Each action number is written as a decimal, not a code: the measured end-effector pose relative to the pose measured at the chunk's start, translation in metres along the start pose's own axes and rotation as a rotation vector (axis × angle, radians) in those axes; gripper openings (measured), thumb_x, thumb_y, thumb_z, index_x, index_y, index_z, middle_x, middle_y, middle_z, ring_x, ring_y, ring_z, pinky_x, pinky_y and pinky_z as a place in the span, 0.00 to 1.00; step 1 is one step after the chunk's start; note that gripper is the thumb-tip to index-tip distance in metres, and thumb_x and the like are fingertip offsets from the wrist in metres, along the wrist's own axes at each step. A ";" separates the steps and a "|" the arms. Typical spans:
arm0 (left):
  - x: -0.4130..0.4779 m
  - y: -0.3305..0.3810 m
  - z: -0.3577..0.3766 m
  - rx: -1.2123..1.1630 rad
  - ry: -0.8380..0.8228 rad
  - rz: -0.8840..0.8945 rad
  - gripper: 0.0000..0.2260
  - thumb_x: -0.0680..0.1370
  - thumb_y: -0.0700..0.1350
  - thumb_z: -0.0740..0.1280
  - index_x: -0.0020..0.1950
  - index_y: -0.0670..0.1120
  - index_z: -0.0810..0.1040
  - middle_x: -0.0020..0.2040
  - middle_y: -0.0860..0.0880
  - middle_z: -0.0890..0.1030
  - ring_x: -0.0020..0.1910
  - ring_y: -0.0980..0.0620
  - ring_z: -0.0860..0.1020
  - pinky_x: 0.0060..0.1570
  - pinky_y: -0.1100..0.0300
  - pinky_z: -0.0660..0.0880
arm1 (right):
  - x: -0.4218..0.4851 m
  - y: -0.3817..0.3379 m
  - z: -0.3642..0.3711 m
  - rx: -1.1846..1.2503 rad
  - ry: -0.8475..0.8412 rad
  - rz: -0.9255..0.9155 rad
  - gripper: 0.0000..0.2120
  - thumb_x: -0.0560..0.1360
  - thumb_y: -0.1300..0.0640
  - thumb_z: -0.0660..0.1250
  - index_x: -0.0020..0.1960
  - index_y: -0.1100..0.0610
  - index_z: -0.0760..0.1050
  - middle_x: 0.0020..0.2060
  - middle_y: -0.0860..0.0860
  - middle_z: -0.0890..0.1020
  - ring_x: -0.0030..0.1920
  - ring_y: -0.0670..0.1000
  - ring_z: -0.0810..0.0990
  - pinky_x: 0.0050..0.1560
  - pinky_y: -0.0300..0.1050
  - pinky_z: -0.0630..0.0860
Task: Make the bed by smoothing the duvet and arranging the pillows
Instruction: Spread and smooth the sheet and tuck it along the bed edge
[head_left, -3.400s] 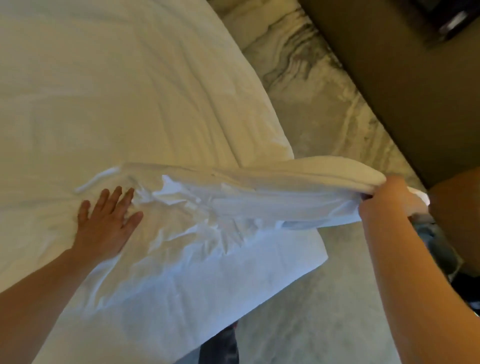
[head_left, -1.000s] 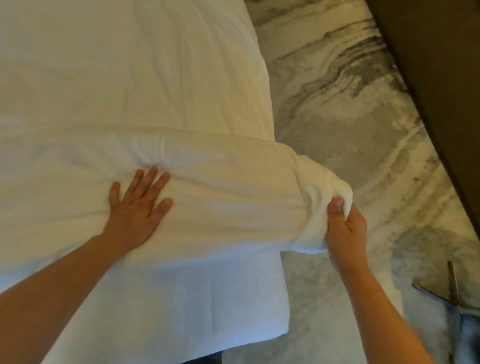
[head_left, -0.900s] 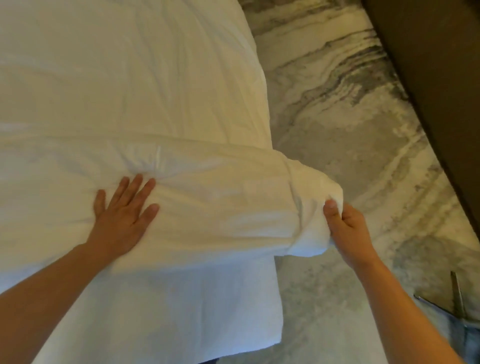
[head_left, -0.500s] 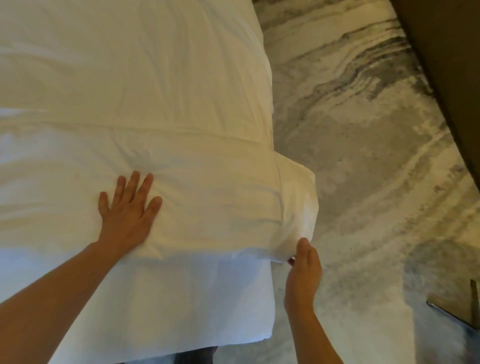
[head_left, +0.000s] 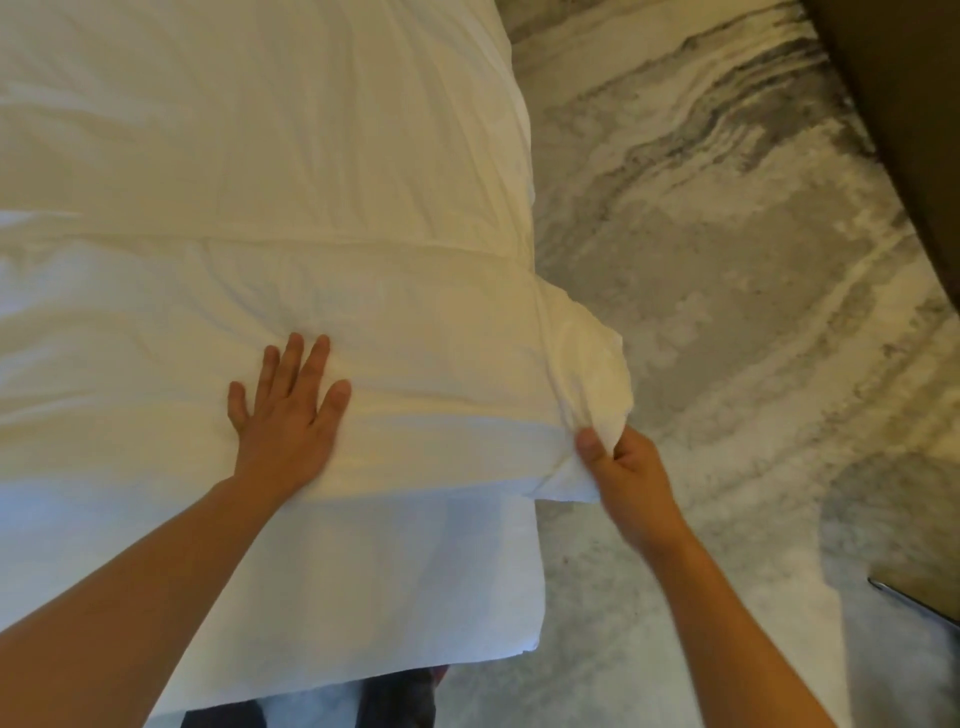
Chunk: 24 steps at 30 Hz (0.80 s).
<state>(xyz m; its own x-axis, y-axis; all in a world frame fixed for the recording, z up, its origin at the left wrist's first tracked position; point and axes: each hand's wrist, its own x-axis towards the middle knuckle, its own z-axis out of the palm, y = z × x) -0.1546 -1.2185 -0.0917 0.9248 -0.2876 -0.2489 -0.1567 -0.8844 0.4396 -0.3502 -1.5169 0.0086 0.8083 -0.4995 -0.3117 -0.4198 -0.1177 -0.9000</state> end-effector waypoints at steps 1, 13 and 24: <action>0.001 -0.001 -0.001 0.006 -0.008 0.001 0.29 0.79 0.70 0.41 0.80 0.67 0.46 0.84 0.59 0.47 0.82 0.54 0.44 0.76 0.39 0.39 | 0.007 -0.002 -0.013 0.008 -0.029 0.003 0.09 0.78 0.46 0.70 0.52 0.51 0.82 0.42 0.40 0.88 0.45 0.40 0.86 0.43 0.35 0.80; -0.007 -0.042 -0.011 0.171 -0.101 0.055 0.31 0.77 0.70 0.39 0.81 0.67 0.45 0.84 0.58 0.45 0.82 0.54 0.42 0.75 0.39 0.38 | 0.049 0.055 -0.044 0.113 -0.033 0.369 0.22 0.78 0.42 0.69 0.69 0.47 0.77 0.63 0.48 0.83 0.64 0.55 0.81 0.60 0.57 0.78; 0.000 -0.031 -0.004 0.132 -0.005 0.016 0.30 0.79 0.68 0.39 0.82 0.64 0.47 0.84 0.56 0.48 0.82 0.53 0.43 0.76 0.39 0.40 | 0.164 -0.033 -0.021 0.259 0.043 0.568 0.38 0.69 0.38 0.78 0.73 0.54 0.73 0.62 0.58 0.83 0.58 0.61 0.83 0.50 0.60 0.82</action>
<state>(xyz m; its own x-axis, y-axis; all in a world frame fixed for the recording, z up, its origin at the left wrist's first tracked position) -0.1487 -1.1896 -0.1019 0.9201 -0.3036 -0.2475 -0.2161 -0.9204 0.3258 -0.2122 -1.6125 -0.0062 0.4686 -0.4577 -0.7556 -0.6608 0.3861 -0.6436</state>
